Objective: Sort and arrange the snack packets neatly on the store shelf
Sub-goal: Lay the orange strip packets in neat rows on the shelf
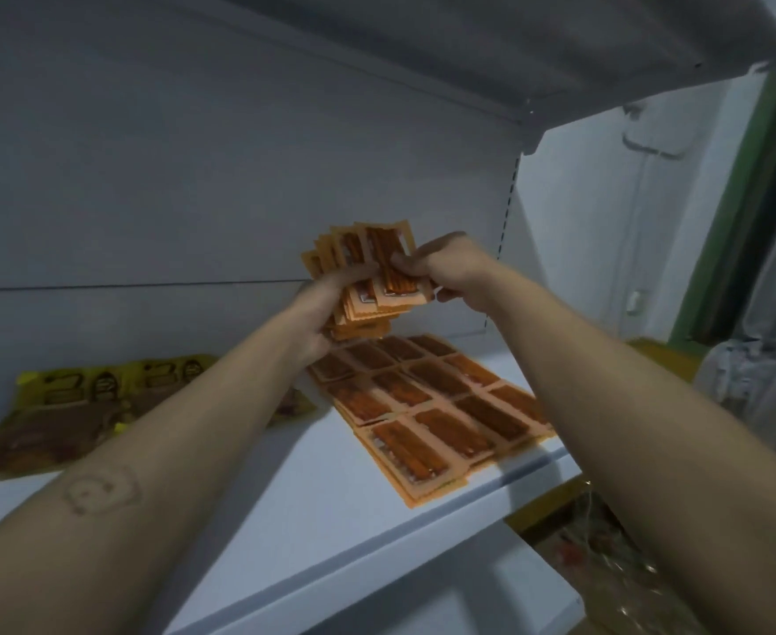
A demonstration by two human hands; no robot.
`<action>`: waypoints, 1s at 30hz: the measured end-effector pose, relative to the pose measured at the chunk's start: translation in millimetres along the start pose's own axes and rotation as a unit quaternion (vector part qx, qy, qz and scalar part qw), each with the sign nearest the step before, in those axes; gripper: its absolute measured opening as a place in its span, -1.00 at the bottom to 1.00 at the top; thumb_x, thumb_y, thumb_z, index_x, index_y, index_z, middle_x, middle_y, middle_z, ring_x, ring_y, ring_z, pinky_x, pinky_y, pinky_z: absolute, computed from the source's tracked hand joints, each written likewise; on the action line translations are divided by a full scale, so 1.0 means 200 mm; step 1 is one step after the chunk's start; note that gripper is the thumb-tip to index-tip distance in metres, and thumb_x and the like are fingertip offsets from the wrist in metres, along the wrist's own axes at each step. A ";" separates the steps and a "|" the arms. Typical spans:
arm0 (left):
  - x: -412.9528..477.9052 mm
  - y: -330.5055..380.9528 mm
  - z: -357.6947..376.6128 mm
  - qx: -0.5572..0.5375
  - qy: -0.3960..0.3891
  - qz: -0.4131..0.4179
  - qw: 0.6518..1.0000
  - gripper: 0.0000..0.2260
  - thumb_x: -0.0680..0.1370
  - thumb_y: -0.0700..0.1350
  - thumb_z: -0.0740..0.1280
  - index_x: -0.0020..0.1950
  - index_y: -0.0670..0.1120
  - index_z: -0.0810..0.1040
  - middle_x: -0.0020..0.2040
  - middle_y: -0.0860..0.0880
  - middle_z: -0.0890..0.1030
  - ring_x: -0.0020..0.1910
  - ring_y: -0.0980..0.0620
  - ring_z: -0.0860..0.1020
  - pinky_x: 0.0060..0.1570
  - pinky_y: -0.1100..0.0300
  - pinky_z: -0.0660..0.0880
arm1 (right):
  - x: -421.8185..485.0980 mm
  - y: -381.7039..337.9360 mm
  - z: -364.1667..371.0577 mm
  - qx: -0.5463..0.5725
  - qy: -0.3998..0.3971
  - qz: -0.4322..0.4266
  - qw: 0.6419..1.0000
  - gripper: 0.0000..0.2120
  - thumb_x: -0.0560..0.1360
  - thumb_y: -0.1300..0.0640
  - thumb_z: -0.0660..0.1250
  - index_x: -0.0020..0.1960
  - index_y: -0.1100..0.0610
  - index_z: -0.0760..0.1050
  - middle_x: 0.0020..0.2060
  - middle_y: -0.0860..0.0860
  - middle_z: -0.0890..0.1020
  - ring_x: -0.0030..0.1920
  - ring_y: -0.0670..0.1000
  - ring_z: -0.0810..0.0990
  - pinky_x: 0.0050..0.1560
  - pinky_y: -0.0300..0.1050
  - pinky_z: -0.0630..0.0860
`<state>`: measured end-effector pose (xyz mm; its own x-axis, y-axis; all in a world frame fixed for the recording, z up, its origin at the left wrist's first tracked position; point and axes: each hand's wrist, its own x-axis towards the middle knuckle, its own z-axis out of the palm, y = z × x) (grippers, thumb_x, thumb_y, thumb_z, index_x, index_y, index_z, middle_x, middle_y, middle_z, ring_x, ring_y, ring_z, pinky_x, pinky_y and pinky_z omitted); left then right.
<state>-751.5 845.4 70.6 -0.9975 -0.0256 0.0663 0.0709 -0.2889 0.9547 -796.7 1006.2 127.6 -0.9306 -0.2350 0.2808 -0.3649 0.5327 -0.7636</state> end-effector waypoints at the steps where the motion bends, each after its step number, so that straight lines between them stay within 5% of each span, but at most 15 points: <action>1: 0.03 -0.01 0.02 -0.002 0.012 0.009 1.000 -0.73 0.52 -0.02 0.42 0.14 -0.14 0.62 -0.10 -0.14 0.71 -0.24 -0.06 0.70 -0.38 0.11 0.61 | 0.03 0.04 -0.02 0.006 -0.013 -0.009 1.000 -0.74 0.48 -0.02 0.48 -0.21 0.15 0.54 -0.34 0.01 0.57 -0.30 0.01 0.47 -0.34 -0.16 0.34; 7: 0.19 -0.14 0.24 0.010 0.062 0.016 0.998 -0.60 0.51 -0.03 0.43 0.29 -0.19 0.57 0.14 -0.24 0.66 0.08 -0.22 0.65 0.02 -0.11 0.61 | 0.24 0.30 -0.18 0.037 -0.052 -0.018 0.998 -0.73 0.49 -0.01 0.47 -0.20 0.17 0.51 -0.38 0.00 0.54 -0.38 -0.02 0.45 -0.41 -0.20 0.33; 12: 0.28 -0.24 0.28 0.004 0.132 0.001 0.991 -0.72 0.50 -0.02 0.43 0.11 -0.17 0.63 -0.09 -0.20 0.71 -0.33 -0.10 0.68 -0.46 0.11 0.57 | 0.43 0.52 -0.24 0.045 -0.047 0.003 0.998 -0.69 0.53 0.02 0.42 -0.27 0.16 0.45 -0.37 0.05 0.52 -0.37 -0.01 0.45 -0.36 -0.17 0.33; 18: 0.32 -0.36 0.26 0.002 0.182 0.014 0.983 -0.75 0.50 -0.04 0.43 0.10 -0.16 0.64 -0.10 -0.17 0.72 -0.33 -0.09 0.68 -0.43 0.12 0.58 | 0.57 0.87 -0.23 -0.033 -0.064 0.010 0.997 -0.79 0.54 0.05 0.41 -0.11 0.22 0.57 -0.34 0.04 0.55 -0.25 0.06 0.50 -0.37 -0.18 0.33; 24: 0.34 -0.40 0.23 0.067 0.162 -0.003 0.984 -0.77 0.52 -0.02 0.41 0.07 -0.14 0.64 -0.08 -0.18 0.72 -0.28 -0.06 0.69 -0.39 0.17 0.59 | 0.69 1.05 -0.15 -0.046 -0.081 0.006 0.996 -0.63 0.51 -0.02 0.43 0.12 0.28 0.59 -0.36 0.00 0.56 -0.36 -0.04 0.48 -0.41 -0.20 0.30; 30: 0.40 -0.43 0.21 0.142 0.146 -0.027 0.979 -0.56 0.37 0.14 0.52 0.12 -0.11 0.65 -0.02 -0.14 0.72 -0.03 -0.15 0.70 0.08 0.00 0.59 | 0.75 1.18 0.02 -0.104 -0.042 -0.019 0.994 -0.72 0.46 -0.15 0.45 -0.01 0.04 0.54 -0.08 -0.05 0.58 -0.22 -0.12 0.52 -0.29 -0.20 0.38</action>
<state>-838.1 908.5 6.5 -0.9526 -0.3023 -0.0334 -0.0286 -0.0203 0.9994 -1022.9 1093.6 -13.1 -0.9136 -0.3201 0.2508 -0.4058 0.6767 -0.6143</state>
